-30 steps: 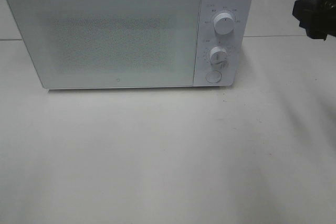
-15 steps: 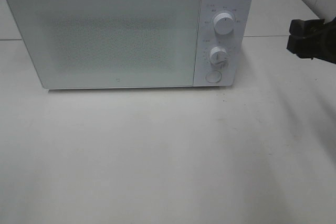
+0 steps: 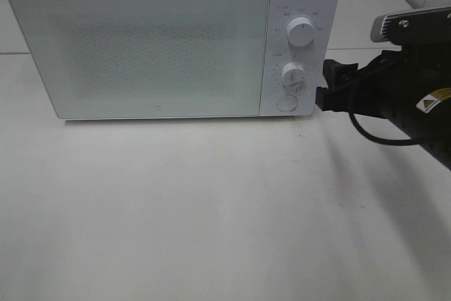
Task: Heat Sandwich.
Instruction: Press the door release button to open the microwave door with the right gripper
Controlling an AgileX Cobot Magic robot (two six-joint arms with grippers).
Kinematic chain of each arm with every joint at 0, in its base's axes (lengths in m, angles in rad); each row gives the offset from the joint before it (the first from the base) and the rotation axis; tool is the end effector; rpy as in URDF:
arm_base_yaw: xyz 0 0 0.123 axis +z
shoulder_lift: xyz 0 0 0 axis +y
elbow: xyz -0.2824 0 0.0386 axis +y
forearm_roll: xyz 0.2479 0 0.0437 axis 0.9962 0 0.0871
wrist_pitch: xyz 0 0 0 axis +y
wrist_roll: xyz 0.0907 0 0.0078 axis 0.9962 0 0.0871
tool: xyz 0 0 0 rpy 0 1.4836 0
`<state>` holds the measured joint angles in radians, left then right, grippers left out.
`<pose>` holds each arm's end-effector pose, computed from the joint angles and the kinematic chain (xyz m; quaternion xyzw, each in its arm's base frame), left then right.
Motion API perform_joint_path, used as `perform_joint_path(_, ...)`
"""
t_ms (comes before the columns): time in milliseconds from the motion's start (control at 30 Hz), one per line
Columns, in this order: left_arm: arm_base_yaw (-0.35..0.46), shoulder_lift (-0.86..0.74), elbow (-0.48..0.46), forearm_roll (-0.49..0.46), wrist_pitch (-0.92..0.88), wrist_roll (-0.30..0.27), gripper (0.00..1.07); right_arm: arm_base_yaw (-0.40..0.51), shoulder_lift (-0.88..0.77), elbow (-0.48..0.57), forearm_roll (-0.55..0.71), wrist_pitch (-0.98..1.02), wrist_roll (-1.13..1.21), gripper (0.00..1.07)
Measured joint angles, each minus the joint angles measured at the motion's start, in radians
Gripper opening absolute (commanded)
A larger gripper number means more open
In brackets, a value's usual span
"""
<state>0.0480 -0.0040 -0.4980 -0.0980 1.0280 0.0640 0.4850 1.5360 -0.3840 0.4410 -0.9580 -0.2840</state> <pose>-0.0037 -0.0078 0.2796 0.0079 0.8430 -0.0189 0.5375 0.2393 0.0902 0.1846 -0.0747 0.7528 0.0167 0.6538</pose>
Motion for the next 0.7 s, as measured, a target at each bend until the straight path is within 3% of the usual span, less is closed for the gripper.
perform_joint_path(367,0.000,0.000,0.000,0.000,0.000,0.000,1.01,0.188,0.137,-0.002,0.197,-0.115,0.010,0.75)
perform_joint_path(700,0.000,0.000,0.000,0.000,0.000,0.000,1.01,0.279,0.207,-0.025,0.297,-0.137,0.023,0.75)
